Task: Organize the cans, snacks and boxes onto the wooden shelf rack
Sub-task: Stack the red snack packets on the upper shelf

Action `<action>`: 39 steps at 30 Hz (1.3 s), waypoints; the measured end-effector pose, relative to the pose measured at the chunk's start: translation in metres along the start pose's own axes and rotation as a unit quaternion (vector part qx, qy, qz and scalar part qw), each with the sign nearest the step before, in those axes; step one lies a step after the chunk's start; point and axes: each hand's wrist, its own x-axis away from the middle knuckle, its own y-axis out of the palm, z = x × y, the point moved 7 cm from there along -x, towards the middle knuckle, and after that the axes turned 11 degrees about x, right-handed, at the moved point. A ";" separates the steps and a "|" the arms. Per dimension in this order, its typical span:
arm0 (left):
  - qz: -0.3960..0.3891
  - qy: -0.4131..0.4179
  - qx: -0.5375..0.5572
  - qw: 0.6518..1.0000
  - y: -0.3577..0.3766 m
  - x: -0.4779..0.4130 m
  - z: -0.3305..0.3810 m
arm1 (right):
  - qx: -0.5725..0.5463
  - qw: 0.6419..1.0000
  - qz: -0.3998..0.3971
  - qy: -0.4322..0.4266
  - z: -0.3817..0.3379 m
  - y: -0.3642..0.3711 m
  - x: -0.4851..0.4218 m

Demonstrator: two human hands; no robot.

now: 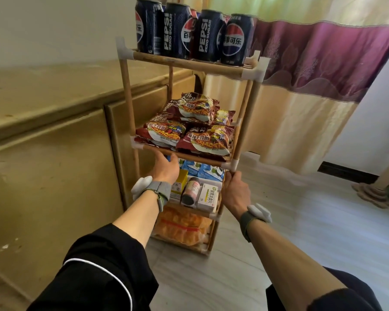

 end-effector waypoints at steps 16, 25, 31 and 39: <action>-0.039 -0.026 -0.042 0.998 -0.038 -0.026 0.005 | 0.007 1.000 -0.021 -0.011 -0.034 0.017 0.015; -0.045 -0.040 -0.072 0.996 -0.041 -0.044 0.000 | -0.006 0.999 -0.032 0.025 -0.046 0.022 0.016; -0.015 -0.020 -0.084 0.996 -0.038 -0.039 0.000 | -0.010 0.999 -0.039 0.006 -0.045 0.023 0.014; -0.141 -0.010 -0.198 0.970 0.011 -0.019 -0.026 | -0.006 0.996 -0.055 -0.065 -0.035 0.015 0.009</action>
